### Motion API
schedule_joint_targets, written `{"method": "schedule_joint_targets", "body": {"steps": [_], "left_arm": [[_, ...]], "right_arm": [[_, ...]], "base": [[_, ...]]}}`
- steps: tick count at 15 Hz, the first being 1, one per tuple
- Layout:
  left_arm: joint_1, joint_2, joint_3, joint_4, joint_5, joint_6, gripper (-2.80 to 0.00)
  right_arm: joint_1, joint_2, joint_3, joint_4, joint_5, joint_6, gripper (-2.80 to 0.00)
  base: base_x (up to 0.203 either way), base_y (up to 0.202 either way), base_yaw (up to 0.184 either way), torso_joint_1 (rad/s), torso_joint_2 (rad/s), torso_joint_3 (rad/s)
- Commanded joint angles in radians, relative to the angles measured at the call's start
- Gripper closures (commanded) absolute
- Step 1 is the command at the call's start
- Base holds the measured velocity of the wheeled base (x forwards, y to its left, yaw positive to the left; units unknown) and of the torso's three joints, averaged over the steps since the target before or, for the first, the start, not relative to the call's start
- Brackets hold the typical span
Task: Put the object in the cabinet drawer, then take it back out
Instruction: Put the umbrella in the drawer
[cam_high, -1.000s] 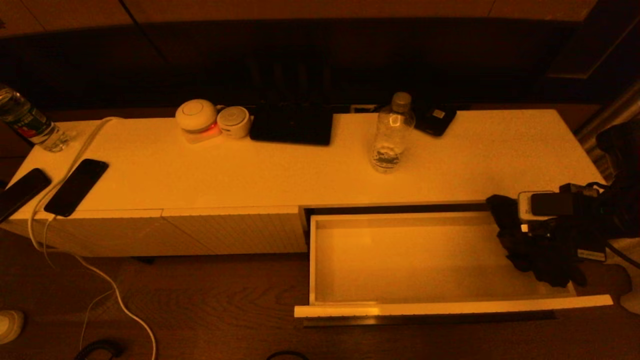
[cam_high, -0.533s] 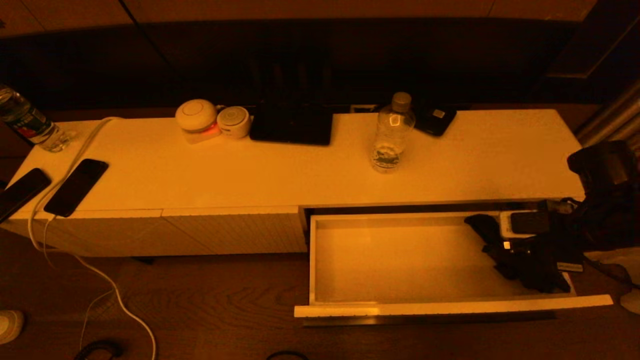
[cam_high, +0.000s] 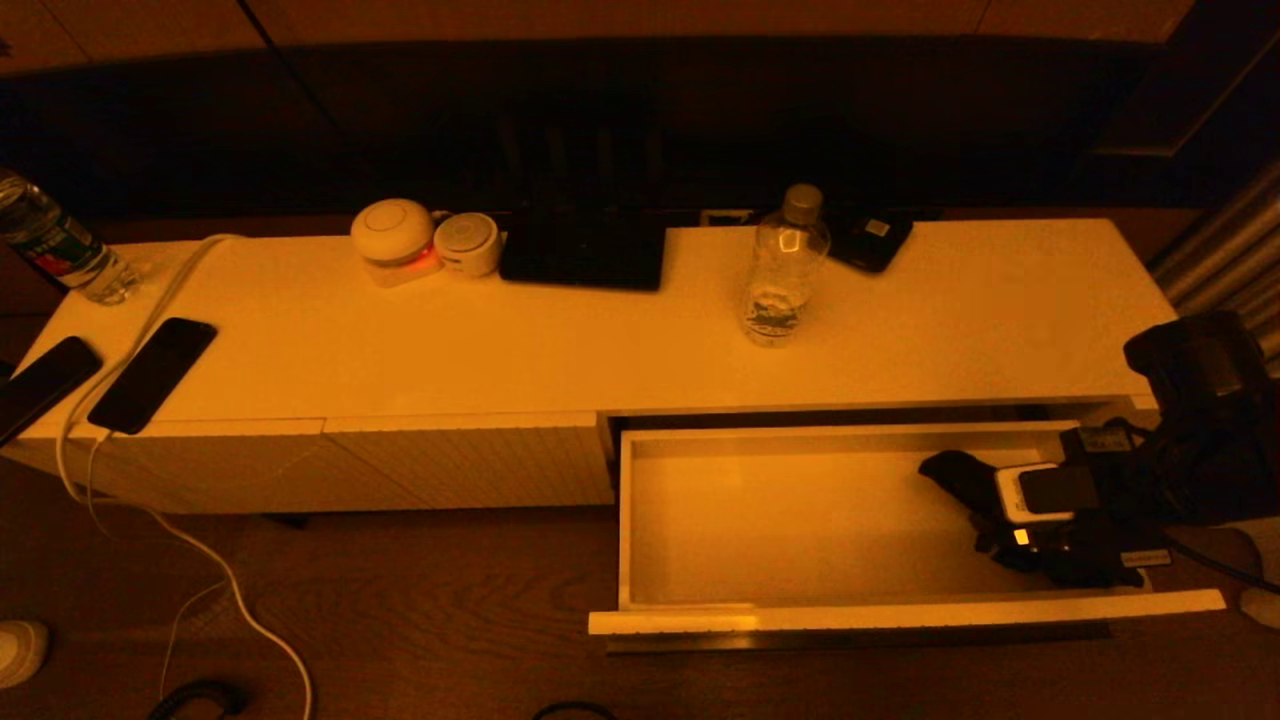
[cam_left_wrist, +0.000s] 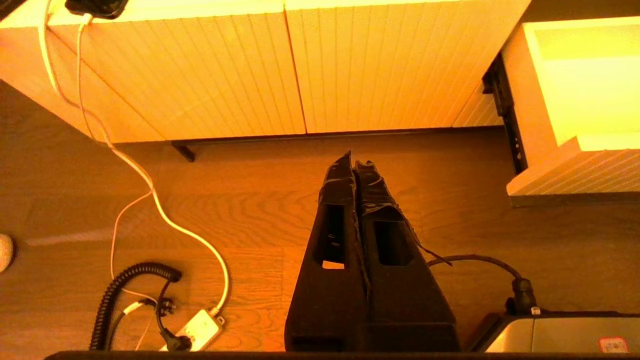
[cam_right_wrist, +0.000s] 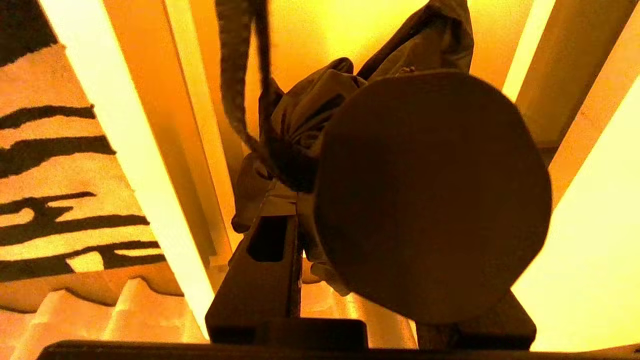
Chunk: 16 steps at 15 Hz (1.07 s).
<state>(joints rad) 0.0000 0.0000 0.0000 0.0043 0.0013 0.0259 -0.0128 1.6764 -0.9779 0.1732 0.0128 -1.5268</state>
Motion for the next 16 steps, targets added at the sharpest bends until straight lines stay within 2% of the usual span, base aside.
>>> {"method": "schedule_joint_targets", "body": {"steps": [1,7,8,13,16], "left_arm": [[0.000,0.000,0.000,0.000,0.000,0.000,0.00],[0.000,0.000,0.000,0.000,0.000,0.000,0.00],[0.000,0.000,0.000,0.000,0.000,0.000,0.00],[0.000,0.000,0.000,0.000,0.000,0.000,0.00],[0.000,0.000,0.000,0.000,0.000,0.000,0.00]], "right_arm": [[-0.002,0.013,0.004,-0.008,0.000,-0.007,0.00],[0.008,0.056,0.027,-0.069,0.003,0.004,0.00],[0.009,0.058,0.027,-0.072,0.004,0.004,-2.80],[0.059,0.070,0.027,-0.071,0.003,0.013,-2.80],[0.099,0.063,0.021,-0.071,0.006,0.105,-2.80]], "base": [[0.000,0.000,0.000,0.000,0.00,0.000],[0.000,0.000,0.000,0.000,0.00,0.000],[0.000,0.000,0.000,0.000,0.00,0.000],[0.000,0.000,0.000,0.000,0.00,0.000],[0.000,0.000,0.000,0.000,0.00,0.000]]}}
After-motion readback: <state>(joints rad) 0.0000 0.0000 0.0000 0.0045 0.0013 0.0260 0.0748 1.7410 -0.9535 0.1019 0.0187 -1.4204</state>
